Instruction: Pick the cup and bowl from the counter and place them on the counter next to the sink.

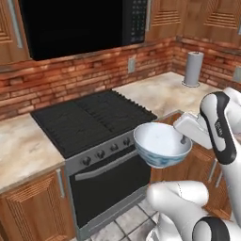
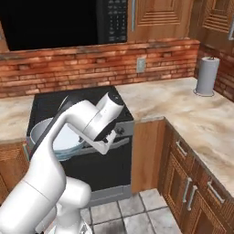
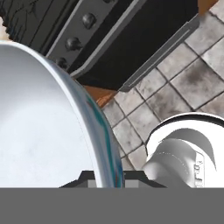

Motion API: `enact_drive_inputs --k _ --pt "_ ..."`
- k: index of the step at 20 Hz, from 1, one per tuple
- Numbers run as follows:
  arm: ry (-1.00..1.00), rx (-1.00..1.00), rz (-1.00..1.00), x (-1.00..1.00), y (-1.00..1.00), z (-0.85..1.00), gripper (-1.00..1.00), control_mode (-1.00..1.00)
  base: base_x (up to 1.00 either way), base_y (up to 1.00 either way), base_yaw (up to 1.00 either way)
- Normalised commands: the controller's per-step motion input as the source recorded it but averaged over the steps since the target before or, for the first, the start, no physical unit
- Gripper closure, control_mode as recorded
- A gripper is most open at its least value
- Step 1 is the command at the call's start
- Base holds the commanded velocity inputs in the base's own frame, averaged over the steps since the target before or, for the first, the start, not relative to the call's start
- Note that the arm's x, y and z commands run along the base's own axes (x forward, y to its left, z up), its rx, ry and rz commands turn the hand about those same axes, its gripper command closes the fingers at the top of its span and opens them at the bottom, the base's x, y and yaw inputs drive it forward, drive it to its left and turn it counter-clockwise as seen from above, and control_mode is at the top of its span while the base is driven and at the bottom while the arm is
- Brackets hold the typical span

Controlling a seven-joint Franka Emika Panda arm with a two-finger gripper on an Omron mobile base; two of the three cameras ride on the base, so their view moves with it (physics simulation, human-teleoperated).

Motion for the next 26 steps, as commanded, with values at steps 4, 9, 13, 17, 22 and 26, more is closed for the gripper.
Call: enact_drive_inputs --k 4,9,13,17,22,26 --pt "0.0 0.0 0.0 0.0 0.0 0.0 1.0 1.0 0.0 0.0 -0.78" --pt "0.0 0.0 0.0 0.0 0.0 0.0 1.0 1.0 0.0 -0.02 -0.78" --pt "0.0 0.0 0.0 0.0 0.0 0.0 1.0 1.0 0.0 -0.08 -0.77" --pt "0.0 0.0 0.0 0.0 0.0 0.0 1.0 1.0 0.0 -0.1 -0.77" --pt "0.0 0.0 0.0 0.0 0.0 0.0 1.0 1.0 -0.11 -0.16 -0.69" --pt "0.0 0.0 0.0 0.0 0.0 0.0 1.0 1.0 0.23 -0.35 -0.12"
